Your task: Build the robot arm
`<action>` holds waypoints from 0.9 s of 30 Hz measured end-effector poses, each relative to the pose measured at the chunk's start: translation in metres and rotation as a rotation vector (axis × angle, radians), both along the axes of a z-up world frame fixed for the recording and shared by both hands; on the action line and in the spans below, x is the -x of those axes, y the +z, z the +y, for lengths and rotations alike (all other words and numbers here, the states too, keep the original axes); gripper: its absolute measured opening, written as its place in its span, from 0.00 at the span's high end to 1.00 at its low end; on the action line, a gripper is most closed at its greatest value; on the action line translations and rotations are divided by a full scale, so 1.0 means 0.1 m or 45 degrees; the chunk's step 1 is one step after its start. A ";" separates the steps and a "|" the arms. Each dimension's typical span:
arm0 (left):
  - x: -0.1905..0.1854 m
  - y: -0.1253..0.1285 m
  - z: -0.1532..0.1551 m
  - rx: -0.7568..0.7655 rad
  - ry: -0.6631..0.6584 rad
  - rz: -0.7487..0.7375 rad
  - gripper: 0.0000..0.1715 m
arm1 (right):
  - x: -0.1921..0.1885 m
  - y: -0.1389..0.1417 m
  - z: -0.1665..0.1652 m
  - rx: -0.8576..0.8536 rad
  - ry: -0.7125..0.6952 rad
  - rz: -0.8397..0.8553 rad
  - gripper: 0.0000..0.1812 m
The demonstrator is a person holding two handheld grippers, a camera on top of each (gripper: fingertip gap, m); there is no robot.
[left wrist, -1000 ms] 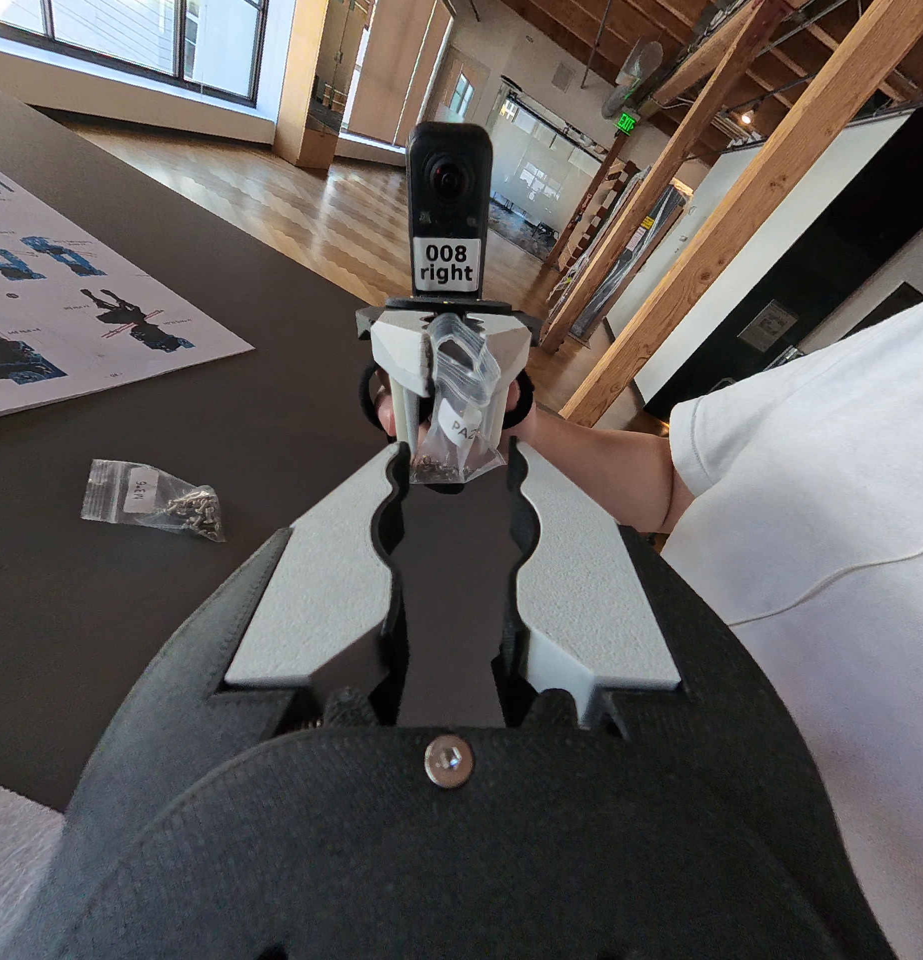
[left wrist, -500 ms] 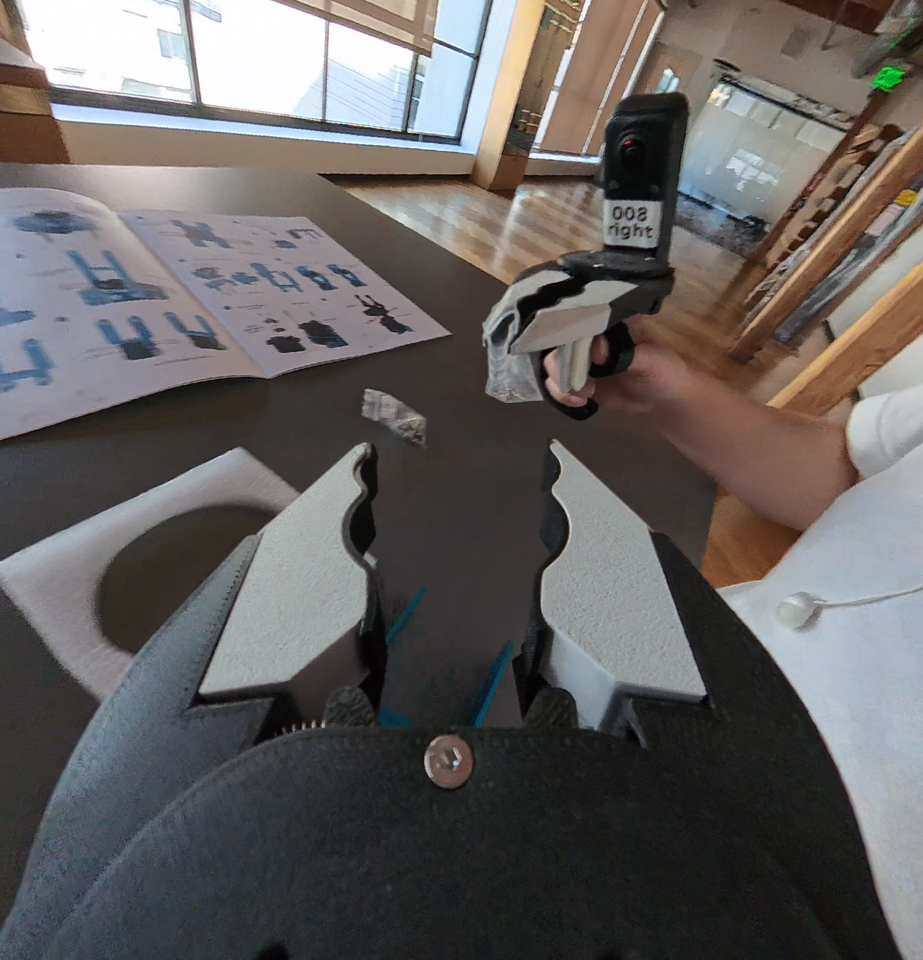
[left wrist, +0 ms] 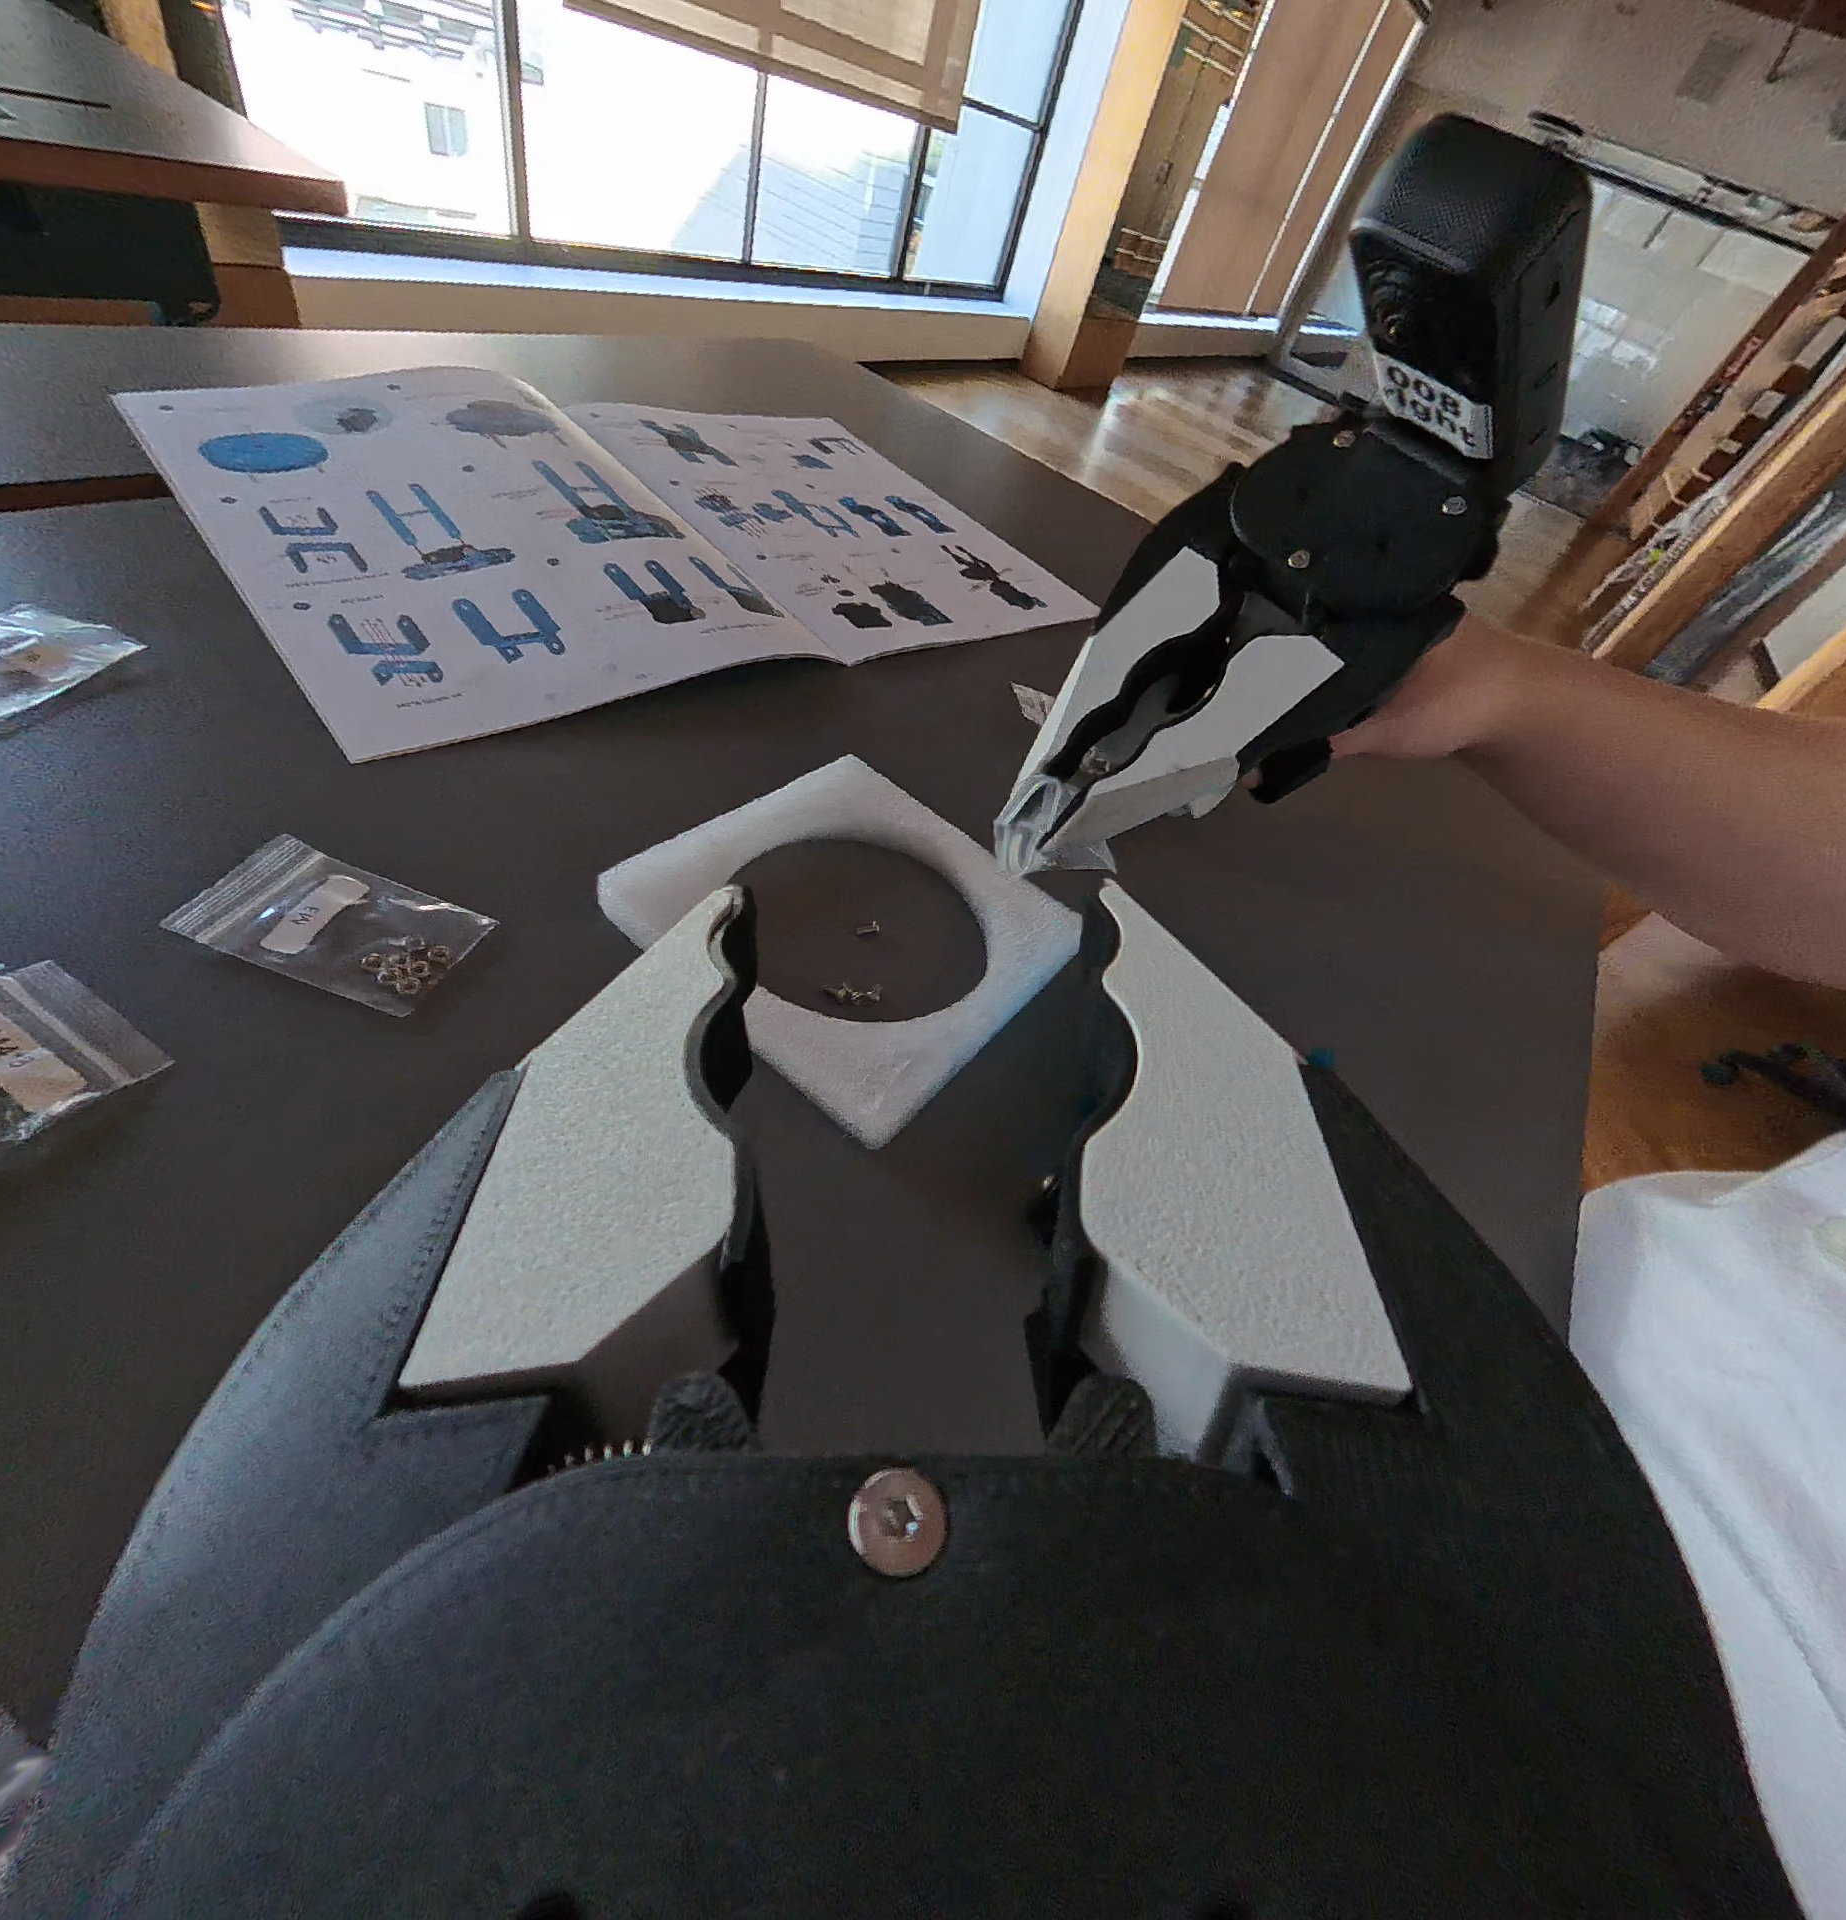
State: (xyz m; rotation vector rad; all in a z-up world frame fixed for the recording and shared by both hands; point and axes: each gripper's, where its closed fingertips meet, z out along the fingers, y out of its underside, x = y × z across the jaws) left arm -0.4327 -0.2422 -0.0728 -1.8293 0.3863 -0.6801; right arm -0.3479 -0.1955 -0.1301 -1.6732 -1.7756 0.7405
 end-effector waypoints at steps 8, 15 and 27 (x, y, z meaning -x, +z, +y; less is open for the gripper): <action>0.11 -0.03 0.01 -0.053 -0.185 0.053 0.64 | 0.05 -0.10 0.09 -0.190 -0.064 -0.207 0.92; 0.02 0.09 -0.06 -0.051 -0.275 -0.132 0.64 | 0.04 -0.15 0.11 -0.301 -0.027 -0.383 0.92; 0.02 -0.02 -0.03 -0.004 -0.252 -0.105 0.64 | 0.05 -0.17 0.09 -0.301 0.098 -0.465 0.93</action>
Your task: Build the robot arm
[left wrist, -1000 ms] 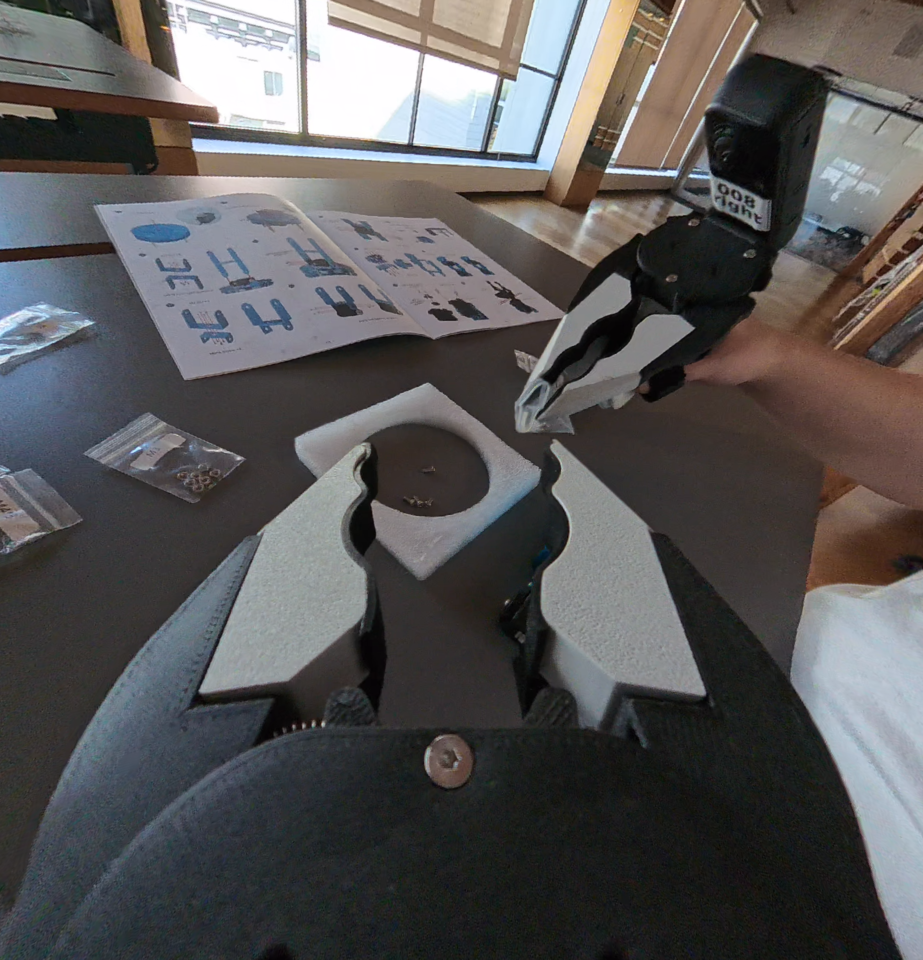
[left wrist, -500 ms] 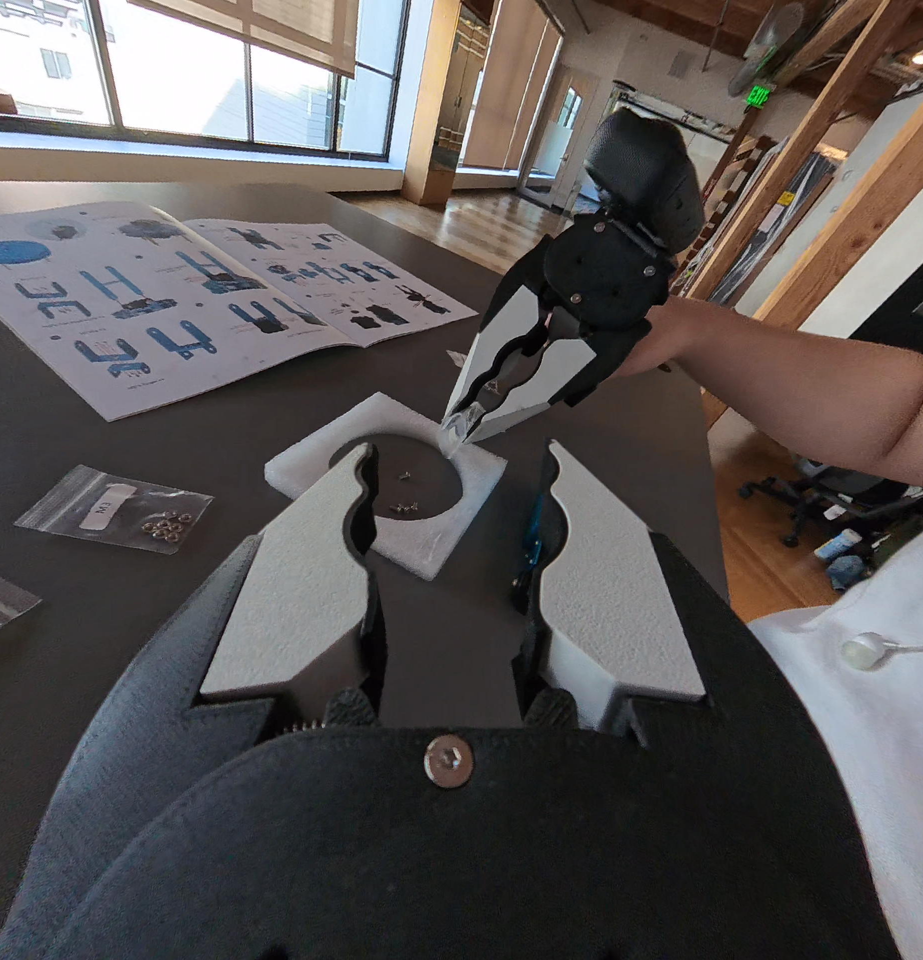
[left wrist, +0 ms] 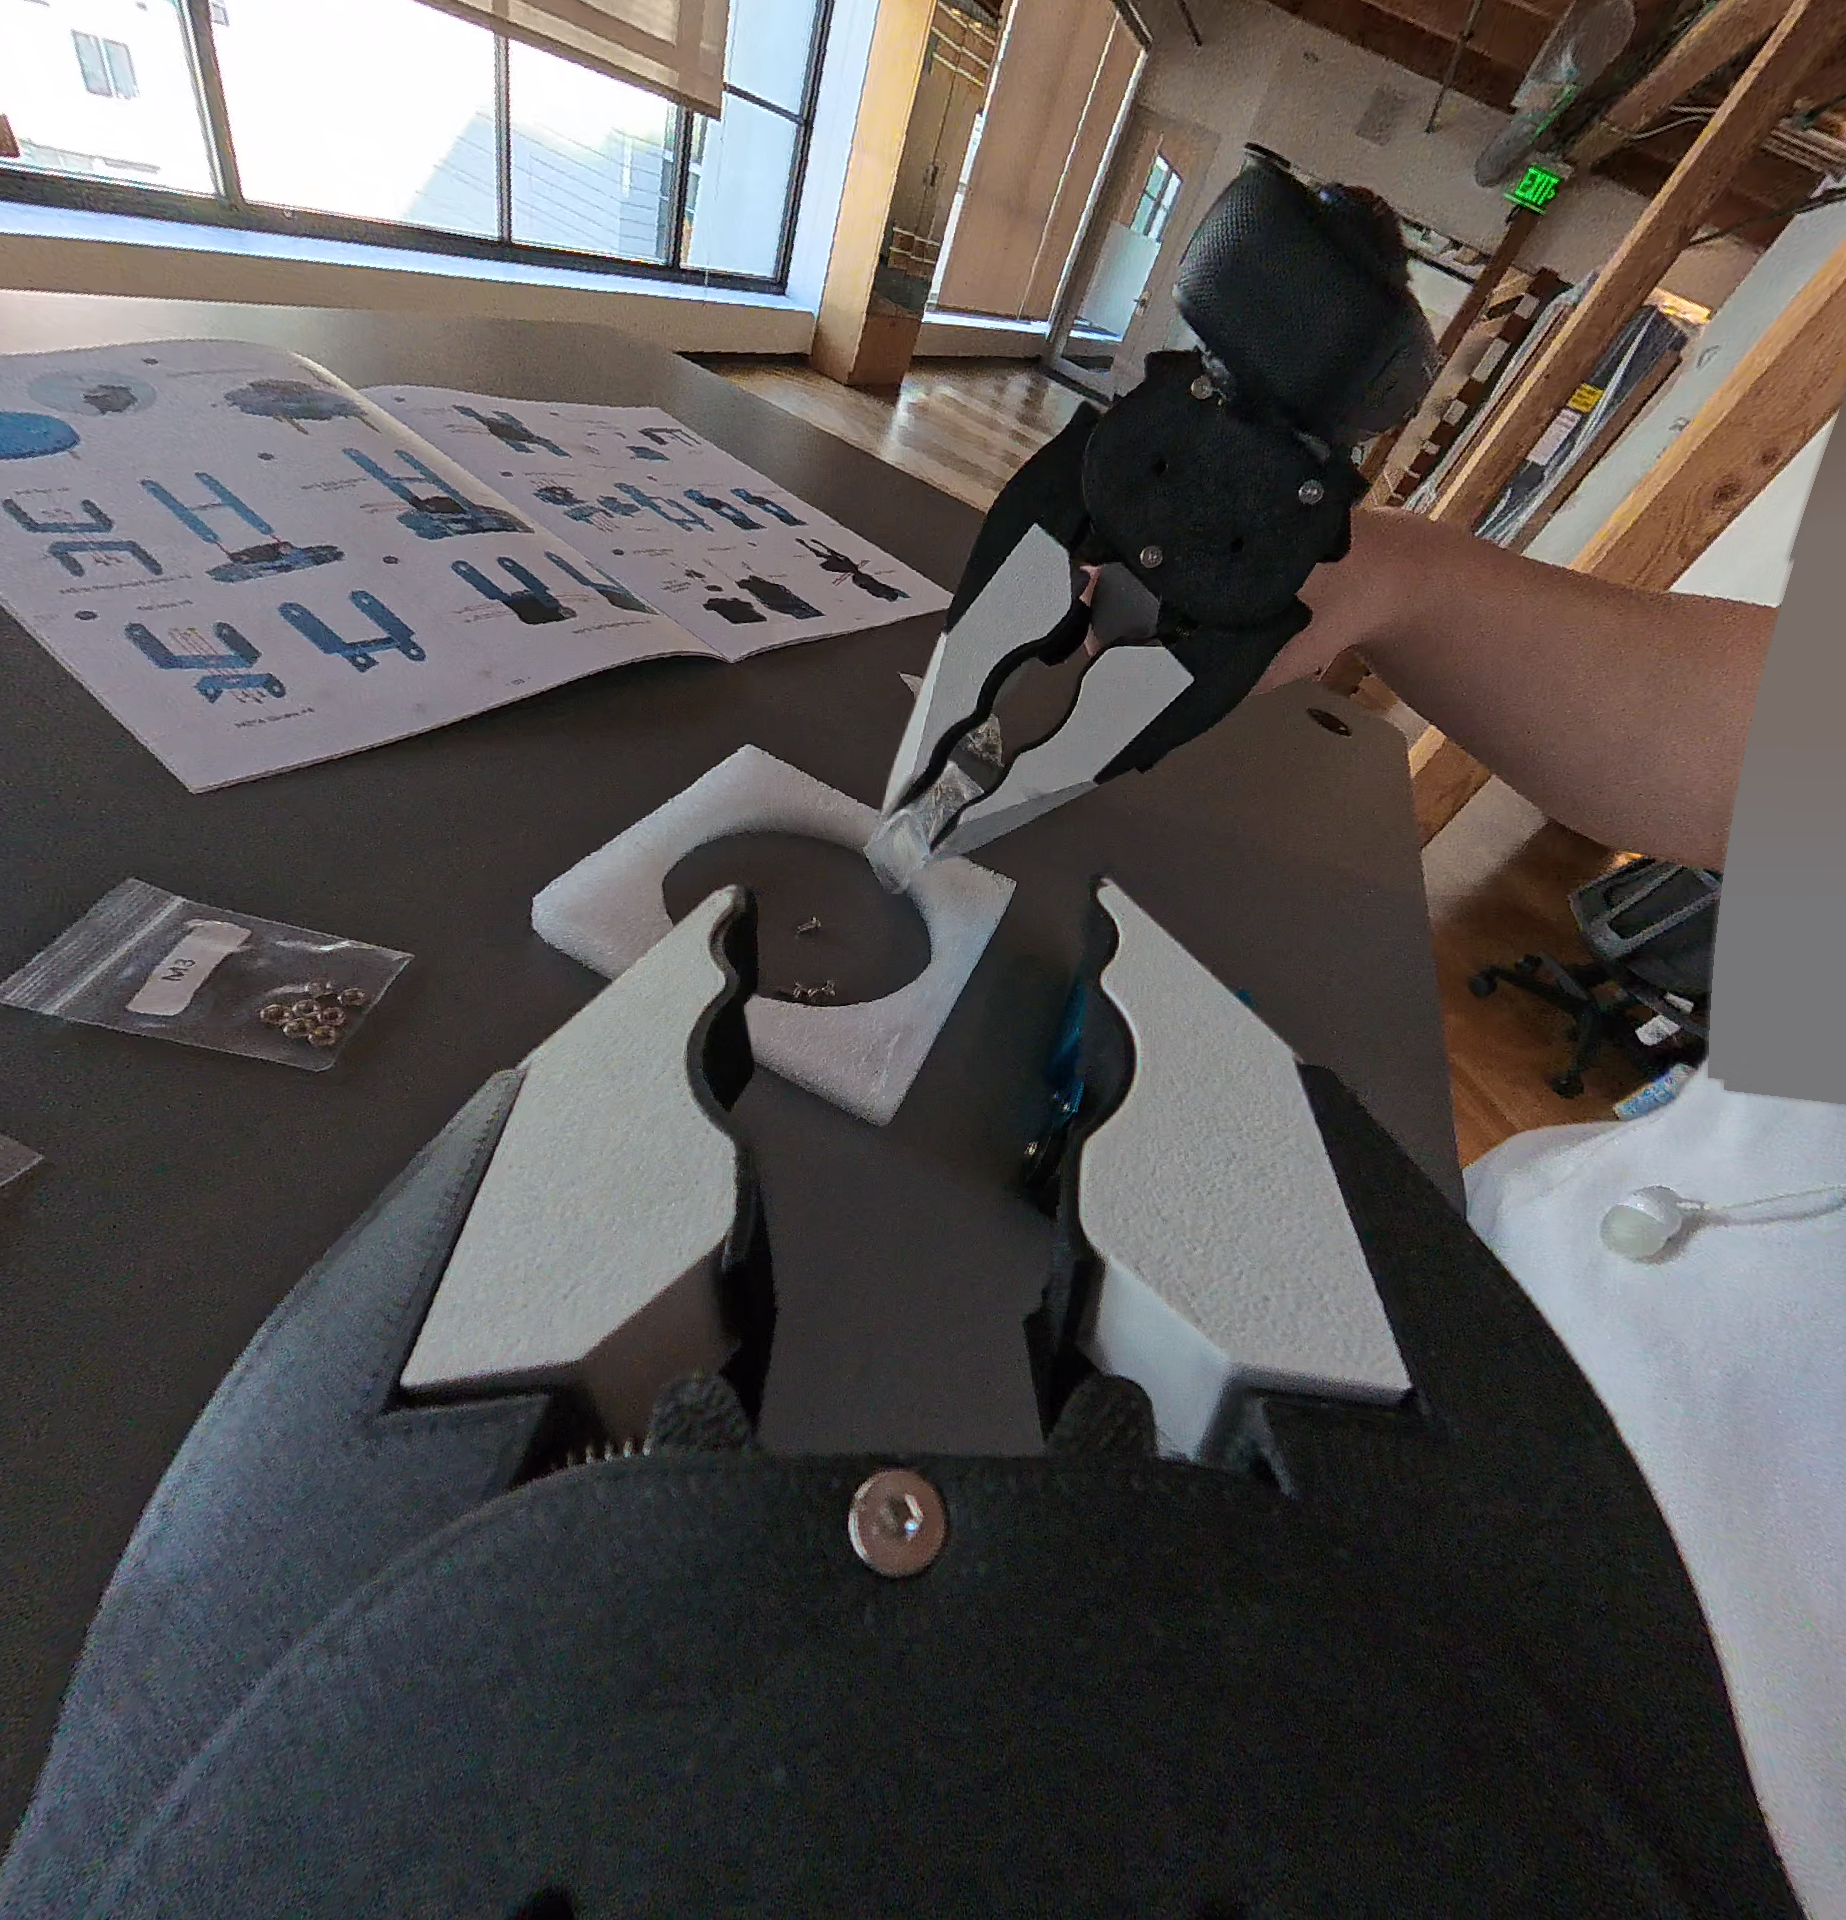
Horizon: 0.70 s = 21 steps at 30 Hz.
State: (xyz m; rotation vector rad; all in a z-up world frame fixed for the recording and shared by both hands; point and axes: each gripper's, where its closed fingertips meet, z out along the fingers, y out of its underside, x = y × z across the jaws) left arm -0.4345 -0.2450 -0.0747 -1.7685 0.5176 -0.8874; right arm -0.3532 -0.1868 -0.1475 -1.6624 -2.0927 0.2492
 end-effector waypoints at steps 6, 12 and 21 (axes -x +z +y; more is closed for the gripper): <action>0.04 0.00 0.00 0.019 0.010 -0.031 0.64 | 0.03 -0.02 -0.02 0.013 0.012 0.038 0.93; 0.07 0.01 0.01 0.008 0.022 -0.034 0.64 | 0.03 -0.03 -0.04 0.017 0.020 0.060 0.93; 0.07 0.02 0.00 0.003 0.017 -0.033 0.65 | 0.03 -0.05 -0.07 0.014 0.040 0.061 0.93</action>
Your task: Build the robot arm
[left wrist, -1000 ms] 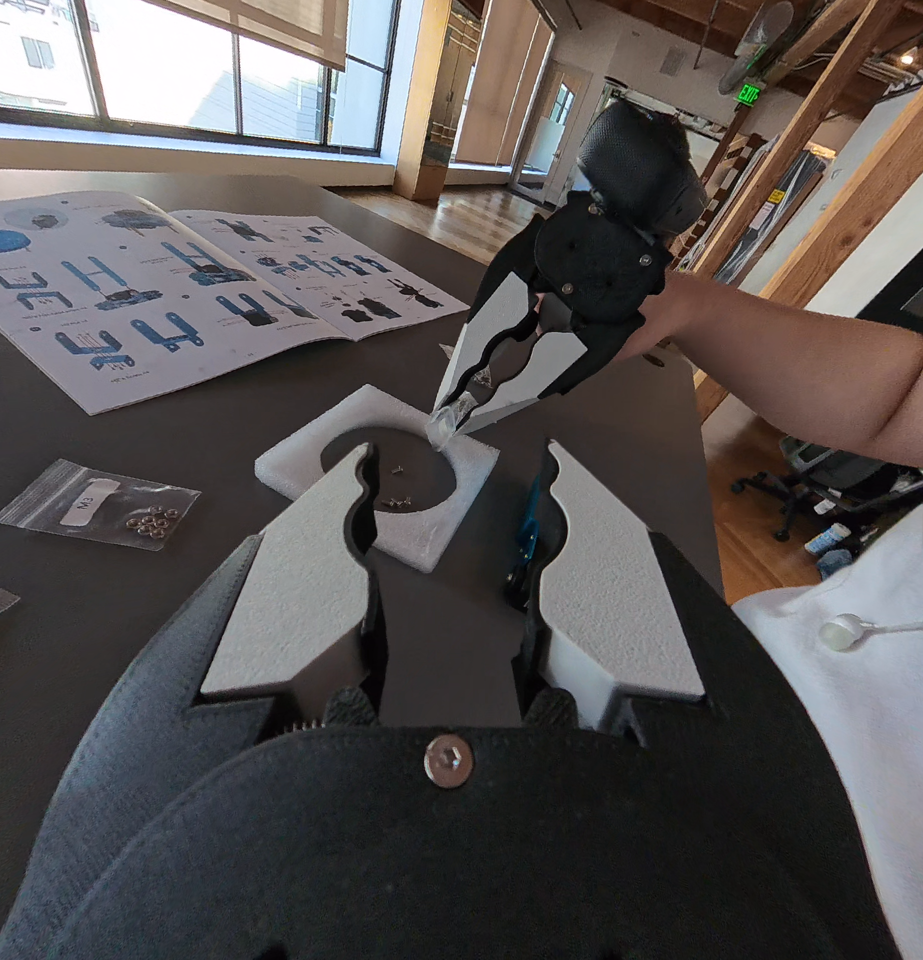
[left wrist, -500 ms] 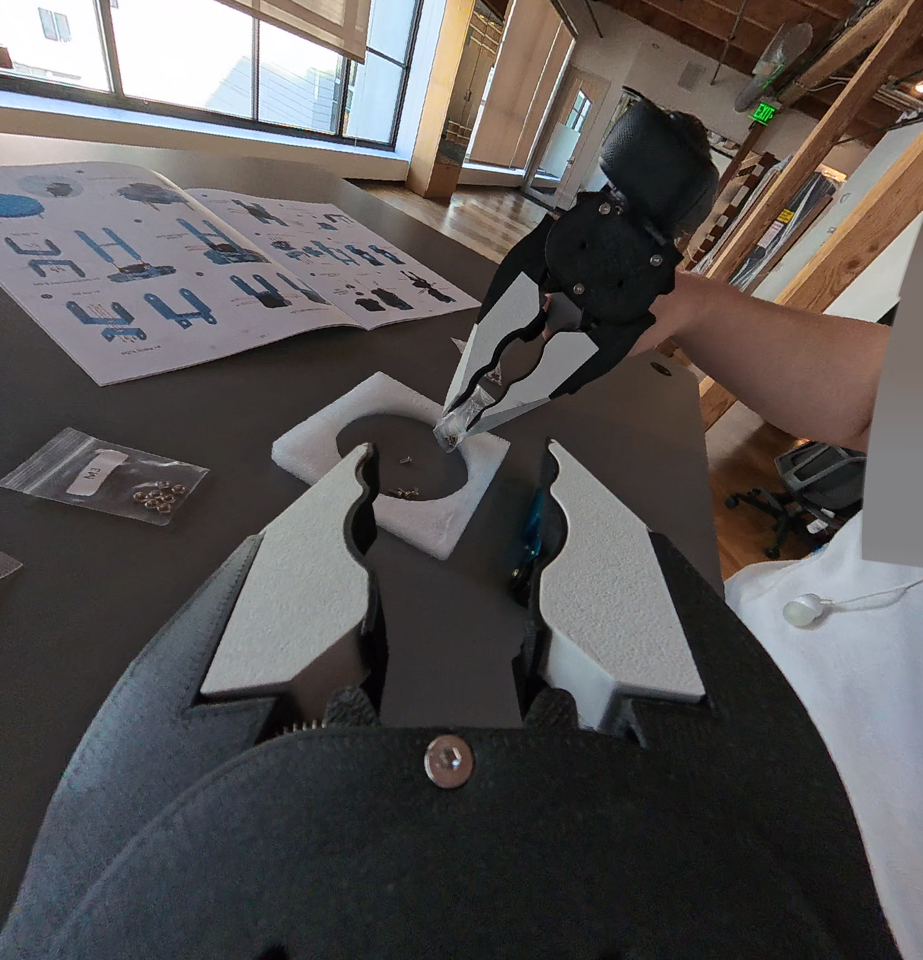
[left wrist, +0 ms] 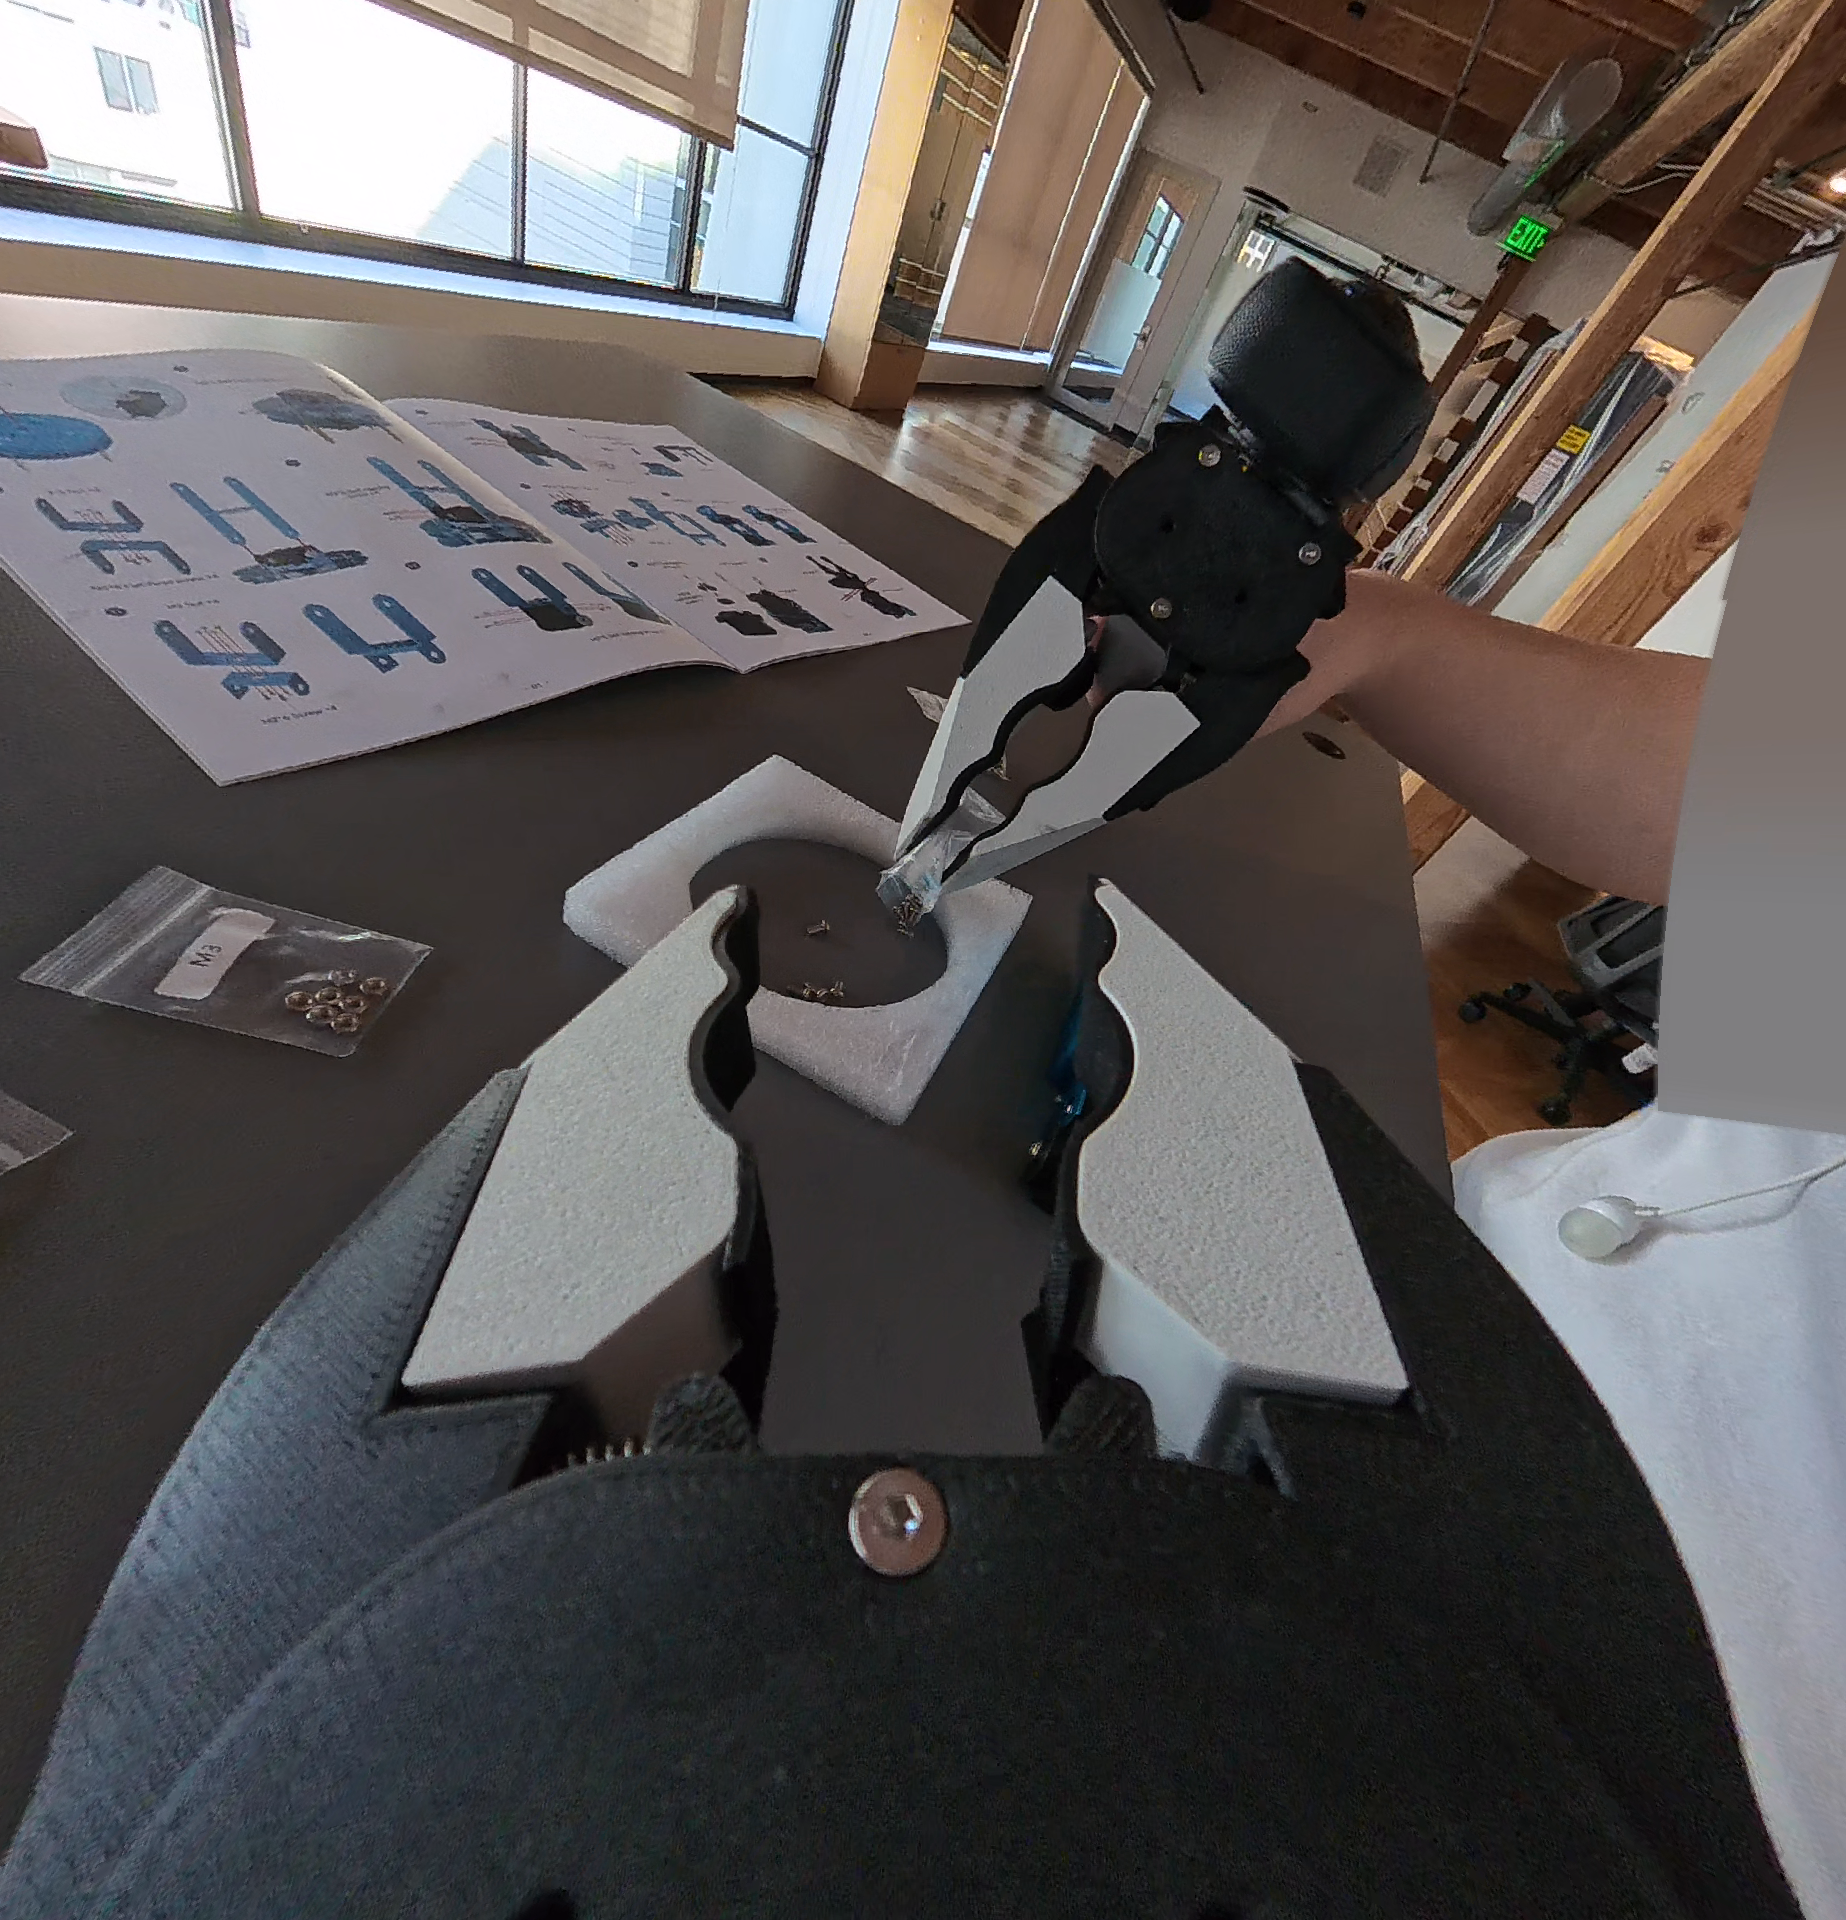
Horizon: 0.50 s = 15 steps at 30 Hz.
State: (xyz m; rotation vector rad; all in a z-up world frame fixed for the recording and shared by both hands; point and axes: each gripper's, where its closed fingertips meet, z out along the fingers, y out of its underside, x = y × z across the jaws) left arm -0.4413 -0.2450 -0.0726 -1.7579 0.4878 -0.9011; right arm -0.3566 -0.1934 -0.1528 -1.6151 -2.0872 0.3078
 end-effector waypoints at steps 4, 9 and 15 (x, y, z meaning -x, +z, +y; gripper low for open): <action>0.00 0.01 0.00 -0.002 -0.002 -0.002 0.65 | -0.01 0.01 0.01 0.021 -0.010 0.019 0.93; -0.01 0.00 0.00 0.004 -0.005 0.001 0.65 | -0.02 0.00 -0.01 0.014 0.001 0.021 0.94; -0.02 -0.01 0.01 0.009 -0.012 0.009 0.65 | -0.02 0.01 -0.01 0.033 -0.006 0.039 0.94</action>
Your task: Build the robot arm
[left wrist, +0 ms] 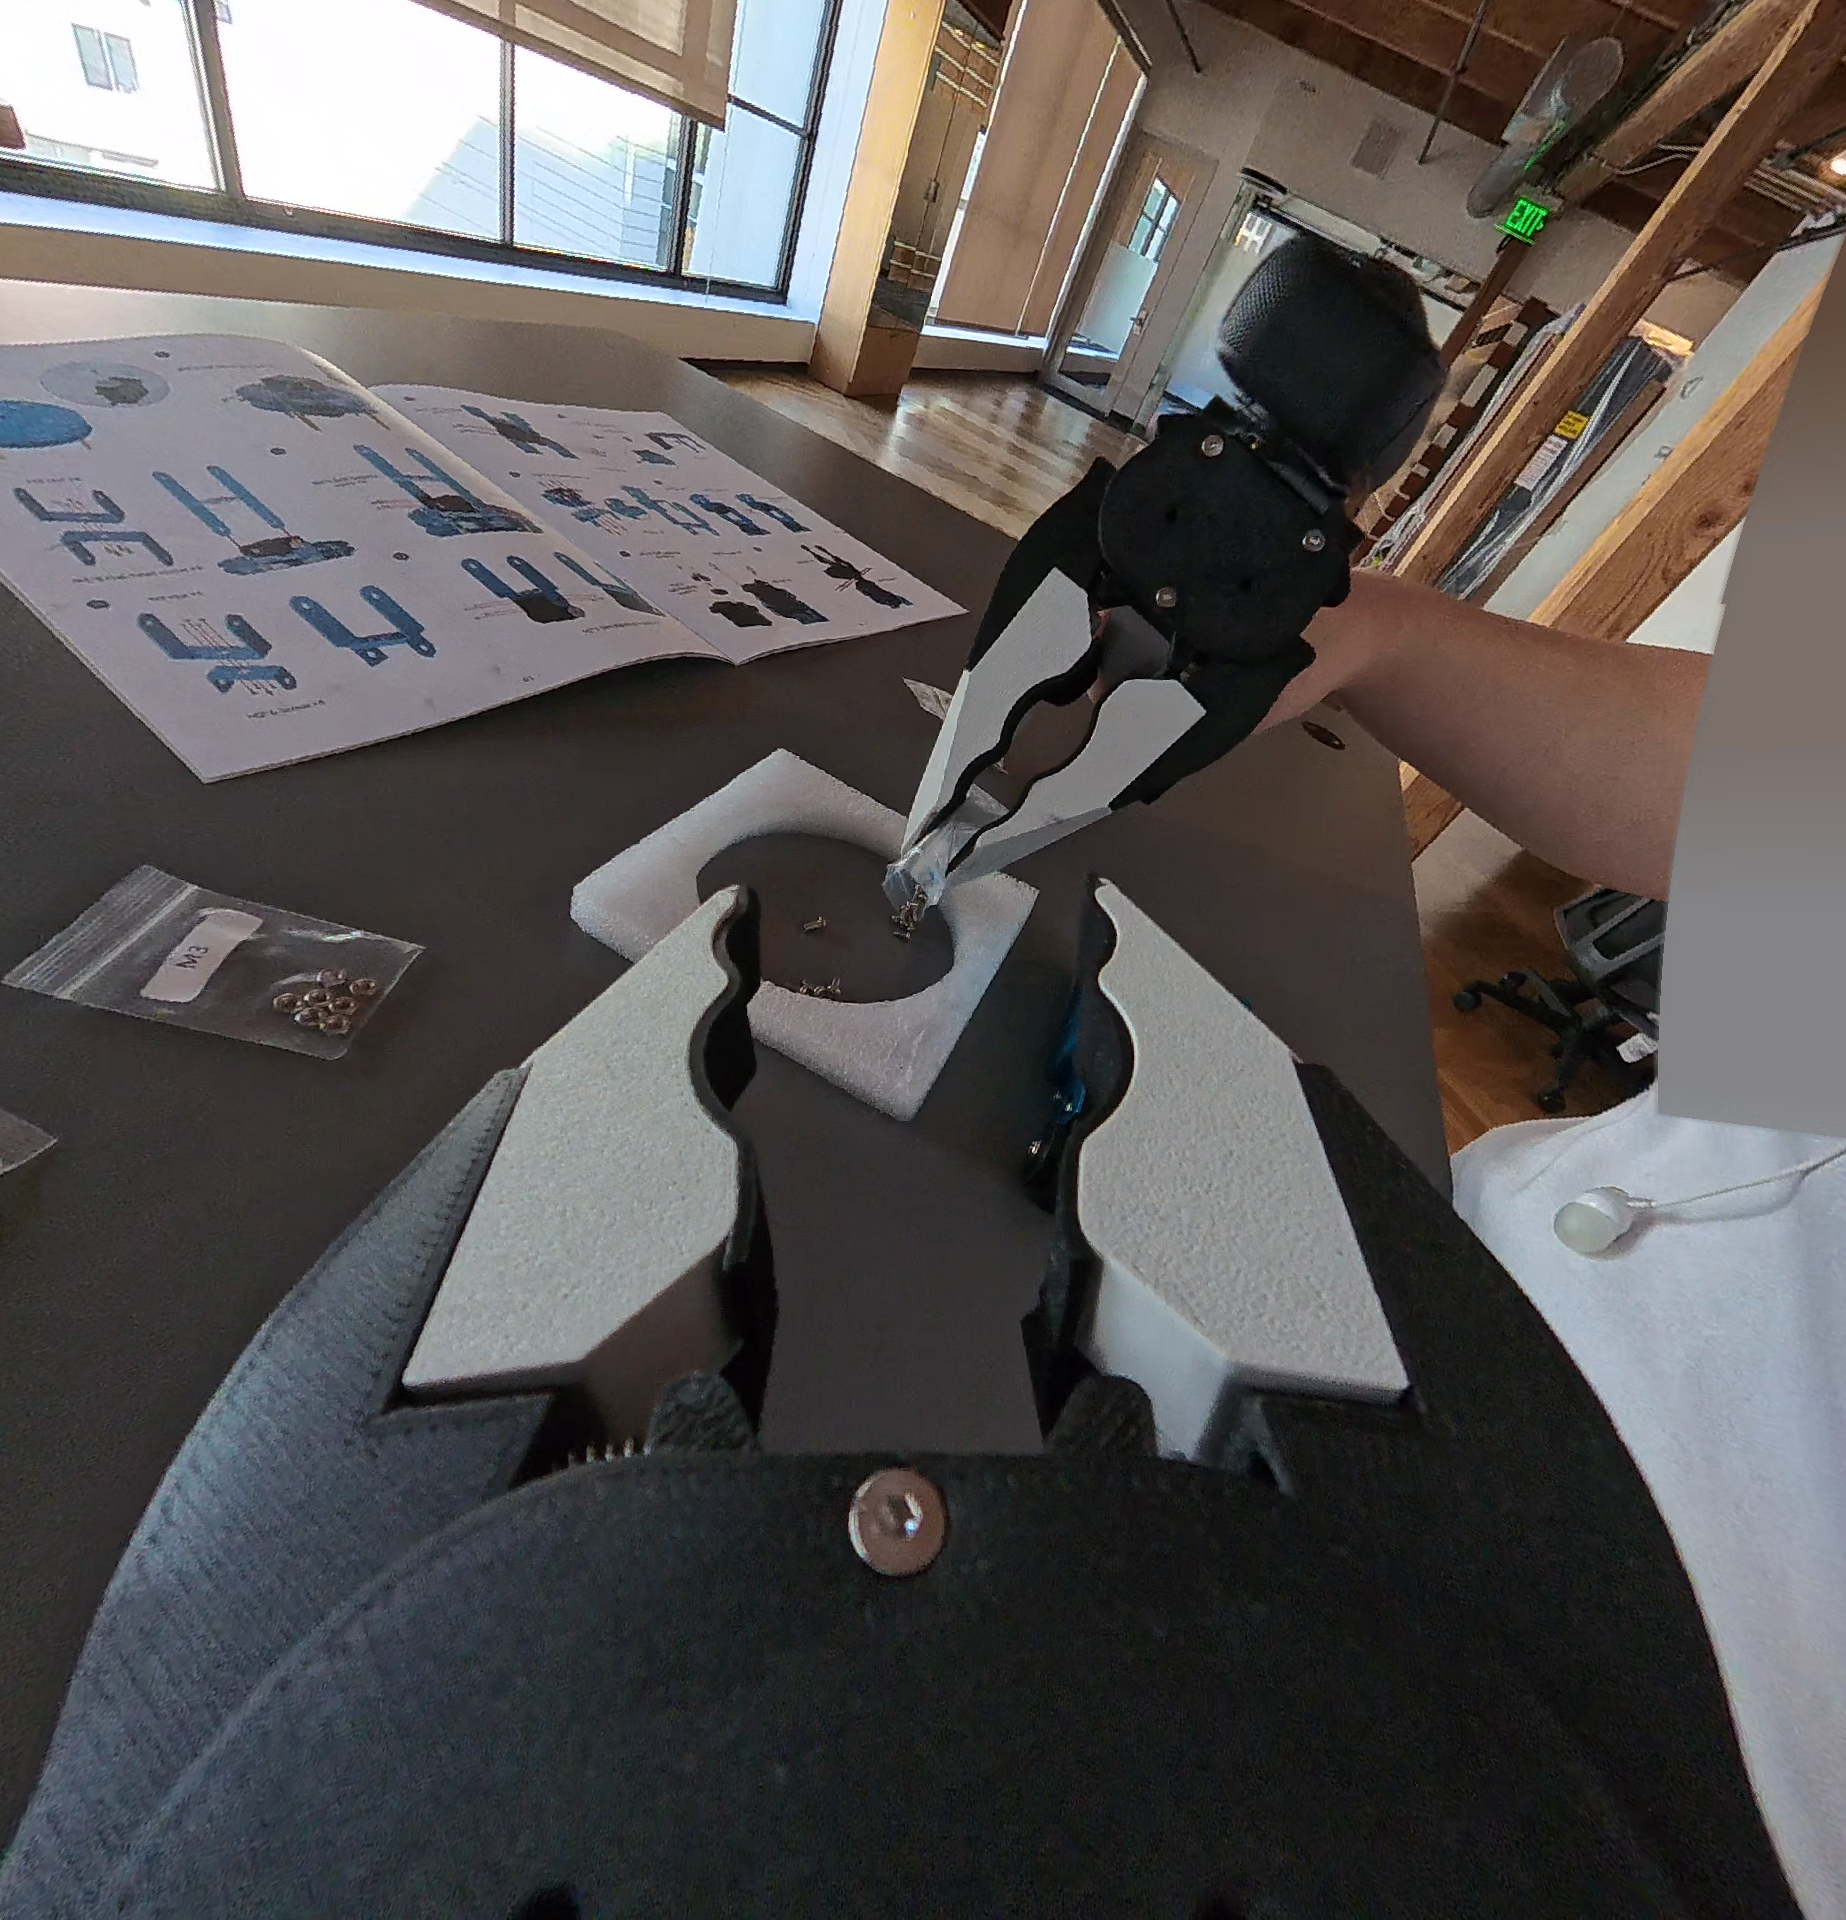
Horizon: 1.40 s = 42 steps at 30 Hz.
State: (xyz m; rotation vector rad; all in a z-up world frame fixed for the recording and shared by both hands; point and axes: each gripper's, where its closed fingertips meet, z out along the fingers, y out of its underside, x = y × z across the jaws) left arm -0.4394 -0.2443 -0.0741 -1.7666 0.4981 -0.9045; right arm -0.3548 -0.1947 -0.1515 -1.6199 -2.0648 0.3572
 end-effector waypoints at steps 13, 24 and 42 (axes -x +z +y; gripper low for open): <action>0.00 0.01 -0.01 -0.004 -0.003 -0.001 0.65 | 0.00 0.02 -0.01 0.061 -0.056 0.127 0.95; -0.02 -0.01 0.00 -0.005 -0.014 0.006 0.65 | -0.01 0.22 0.02 0.180 -0.167 0.408 0.95; -0.53 -0.02 0.07 0.016 -0.098 0.062 0.67 | 0.23 1.08 -0.08 0.884 -0.324 1.373 0.96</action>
